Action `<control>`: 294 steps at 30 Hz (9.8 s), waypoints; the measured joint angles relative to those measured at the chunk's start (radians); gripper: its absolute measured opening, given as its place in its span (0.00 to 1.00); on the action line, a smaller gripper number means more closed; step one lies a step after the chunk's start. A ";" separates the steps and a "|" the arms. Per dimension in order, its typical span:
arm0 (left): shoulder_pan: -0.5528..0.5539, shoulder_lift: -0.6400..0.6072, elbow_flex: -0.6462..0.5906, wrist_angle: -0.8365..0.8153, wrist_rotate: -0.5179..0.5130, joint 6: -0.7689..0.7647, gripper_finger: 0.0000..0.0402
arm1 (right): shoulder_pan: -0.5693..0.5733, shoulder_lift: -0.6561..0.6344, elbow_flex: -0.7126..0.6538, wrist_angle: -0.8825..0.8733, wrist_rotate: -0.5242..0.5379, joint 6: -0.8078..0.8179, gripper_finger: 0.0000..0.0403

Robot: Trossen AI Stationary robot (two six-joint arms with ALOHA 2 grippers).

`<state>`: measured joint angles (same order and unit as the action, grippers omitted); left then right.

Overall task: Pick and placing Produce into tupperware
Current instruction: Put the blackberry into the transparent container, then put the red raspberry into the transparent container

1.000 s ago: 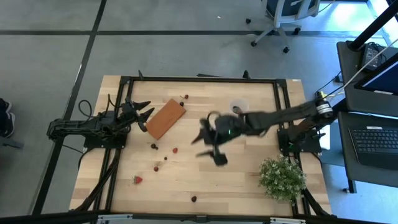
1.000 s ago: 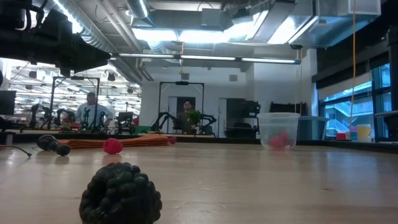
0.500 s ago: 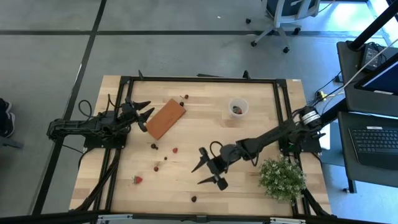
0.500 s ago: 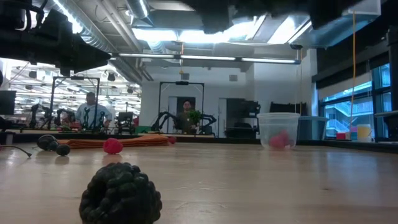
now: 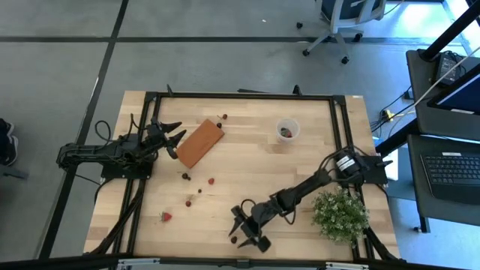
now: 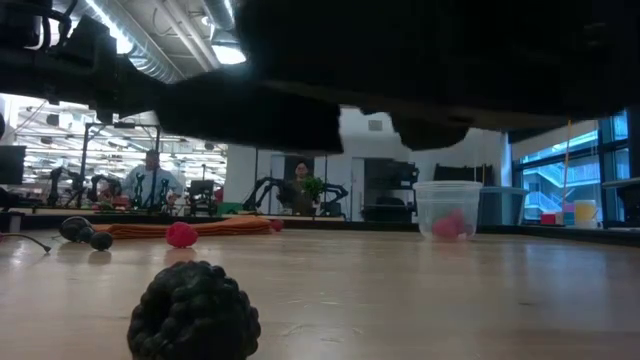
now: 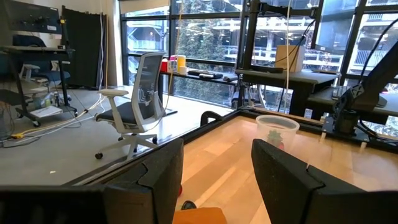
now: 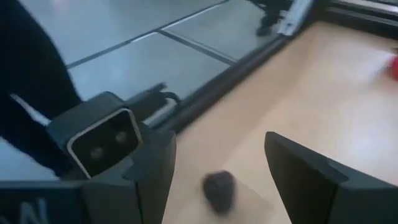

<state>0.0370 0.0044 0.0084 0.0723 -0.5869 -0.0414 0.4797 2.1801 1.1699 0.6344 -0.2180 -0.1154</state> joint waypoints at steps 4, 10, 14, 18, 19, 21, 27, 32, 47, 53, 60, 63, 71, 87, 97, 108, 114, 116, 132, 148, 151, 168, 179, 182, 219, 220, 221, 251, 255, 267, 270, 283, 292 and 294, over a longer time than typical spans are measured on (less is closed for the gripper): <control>0.000 0.000 0.000 0.000 0.000 0.000 0.46 | -0.001 0.055 0.040 -0.001 -0.023 0.001 0.61; 0.000 0.000 0.000 0.000 0.000 0.000 0.46 | -0.003 0.105 0.048 -0.002 -0.020 0.002 0.57; 0.000 0.000 0.000 0.000 0.000 0.000 0.46 | -0.003 0.131 0.048 0.000 -0.005 0.002 0.53; 0.000 0.000 0.000 0.000 0.000 0.001 0.46 | -0.003 0.137 0.049 0.000 -0.001 0.023 0.49; 0.000 0.000 0.000 0.000 0.000 0.000 0.46 | -0.003 0.138 0.049 -0.001 -0.001 0.031 0.48; 0.000 0.000 0.000 0.000 0.000 0.000 0.46 | -0.003 0.138 0.049 0.000 0.003 0.031 0.45; 0.000 0.000 0.000 0.000 0.000 0.001 0.46 | -0.004 0.139 0.049 -0.001 0.006 0.034 0.35; 0.000 0.000 0.000 0.000 0.000 0.001 0.46 | -0.005 0.139 0.049 -0.005 0.007 0.086 0.28; 0.000 0.000 0.000 -0.001 0.001 -0.001 0.46 | -0.121 -0.135 0.047 -0.276 0.064 0.271 0.26; 0.000 0.000 0.000 -0.001 0.001 -0.004 0.46 | -0.224 -0.463 0.052 -0.634 0.233 0.326 0.26; 0.000 0.000 0.000 -0.001 0.004 -0.010 0.46 | -0.384 -0.756 0.164 -1.205 0.382 0.647 0.26; 0.000 0.000 0.000 -0.001 0.005 -0.010 0.46 | -0.470 -0.794 0.226 -1.439 0.424 0.714 0.26; 0.000 0.000 0.000 -0.001 0.005 -0.012 0.46 | -0.717 -0.756 0.222 -1.724 0.421 0.768 0.26; 0.000 0.000 0.000 -0.001 0.005 -0.011 0.46 | -0.917 -0.548 0.036 -1.627 0.314 0.685 0.26; 0.000 0.000 0.000 -0.001 0.005 -0.009 0.46 | -0.916 -0.402 0.035 -1.594 0.302 0.642 0.27; 0.000 0.000 0.000 -0.001 0.005 -0.008 0.46 | -0.916 -0.392 0.035 -1.577 0.302 0.608 0.30; 0.000 0.000 0.000 -0.001 0.005 -0.008 0.46 | -0.916 -0.392 0.035 -1.577 0.302 0.601 0.37; 0.000 0.000 0.000 -0.001 0.005 -0.008 0.46 | -0.916 -0.392 0.035 -1.577 0.302 0.601 0.40; 0.000 0.000 0.000 0.000 0.006 -0.018 0.46 | -0.879 -0.397 0.401 -1.814 0.308 0.596 0.50; 0.000 0.000 0.000 0.000 0.032 -0.106 0.46 | -0.533 -0.898 0.420 -1.494 0.465 0.365 0.50; 0.000 0.000 0.000 0.000 0.032 -0.107 0.46 | -0.469 -0.994 0.301 -1.409 0.480 0.340 0.50; 0.000 0.000 0.000 -0.003 0.125 -0.116 0.58 | -0.380 -1.472 -0.342 -1.085 0.565 0.323 0.50; 0.000 0.000 0.000 0.144 0.297 -0.094 0.58 | -0.435 -1.694 -0.625 -0.746 0.566 0.289 0.50; 0.000 0.009 0.015 0.115 0.299 -0.090 0.58 | -0.463 -1.709 -0.648 -0.687 0.567 0.265 0.50; -0.194 1.657 1.073 -0.780 0.497 -0.969 0.58 | -0.602 -1.711 -0.651 -0.670 0.561 0.178 0.50; -0.201 1.678 1.083 -0.783 0.500 -0.985 0.58 | -0.602 -1.711 -0.651 -0.679 0.561 0.179 0.50; -0.207 1.697 1.091 -0.788 0.500 -1.003 0.58 | -0.602 -1.711 -0.651 -0.686 0.558 0.180 0.50; -0.236 1.840 1.099 -0.830 0.550 -1.154 0.58 | -0.602 -1.711 -0.651 -0.741 0.554 0.181 0.50; -0.236 1.840 1.098 -0.830 0.548 -1.154 0.54 | -0.602 -1.711 -0.651 -0.746 0.554 0.181 0.50; -0.231 1.840 1.096 -0.830 0.544 -1.154 0.35 | -0.602 -1.711 -0.651 -0.749 0.554 0.161 0.50; -0.232 1.841 1.096 -0.827 0.535 -1.154 0.32 | -0.602 -1.711 -0.651 -0.762 0.554 0.161 0.50; -0.207 1.809 1.093 -0.795 0.593 -1.121 0.22 | -0.602 -1.711 -0.651 -0.783 0.554 0.159 0.50; -0.094 1.706 1.092 -0.522 0.823 -0.928 0.23 | -0.602 -1.711 -0.651 -0.779 0.554 0.155 0.50; -0.058 1.679 1.092 -0.355 0.884 -0.881 0.23 | -0.602 -1.711 -0.651 -0.772 0.554 0.155 0.50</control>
<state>-0.0212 1.6830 1.1007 -0.2823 0.2974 -0.9227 -0.1226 0.4687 0.5194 -0.1379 0.3359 0.0399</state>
